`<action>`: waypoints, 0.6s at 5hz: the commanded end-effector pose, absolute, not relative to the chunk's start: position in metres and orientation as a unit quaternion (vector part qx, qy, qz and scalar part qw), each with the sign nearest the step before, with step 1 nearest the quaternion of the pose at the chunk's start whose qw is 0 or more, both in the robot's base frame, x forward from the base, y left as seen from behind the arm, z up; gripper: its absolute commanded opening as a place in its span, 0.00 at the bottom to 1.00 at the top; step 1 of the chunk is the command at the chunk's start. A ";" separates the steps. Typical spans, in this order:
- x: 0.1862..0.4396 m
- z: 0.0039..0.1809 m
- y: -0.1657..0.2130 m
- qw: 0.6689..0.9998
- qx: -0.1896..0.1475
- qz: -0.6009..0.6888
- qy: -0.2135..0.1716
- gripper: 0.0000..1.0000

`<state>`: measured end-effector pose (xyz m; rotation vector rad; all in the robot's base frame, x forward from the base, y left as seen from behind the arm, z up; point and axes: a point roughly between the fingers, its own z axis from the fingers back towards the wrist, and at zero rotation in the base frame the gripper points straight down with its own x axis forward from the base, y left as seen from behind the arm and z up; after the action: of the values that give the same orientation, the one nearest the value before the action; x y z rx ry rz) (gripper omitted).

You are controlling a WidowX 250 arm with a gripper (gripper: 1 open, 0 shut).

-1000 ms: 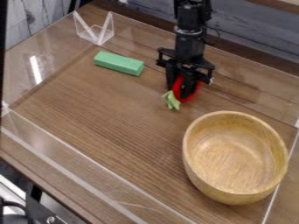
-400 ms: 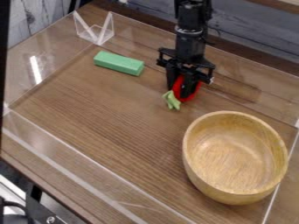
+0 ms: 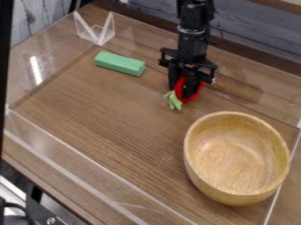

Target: Move the red object to the right side of the table

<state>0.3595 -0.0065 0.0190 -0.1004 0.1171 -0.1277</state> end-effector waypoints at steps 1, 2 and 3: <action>0.360 0.021 -0.027 0.992 -0.057 -0.097 0.057 0.00; 0.360 0.021 -0.029 0.991 -0.059 -0.101 0.061 0.00; 0.359 0.021 -0.031 0.991 -0.061 -0.104 0.064 0.00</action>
<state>0.3587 -0.0110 0.0187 -0.1139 0.1401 -0.1456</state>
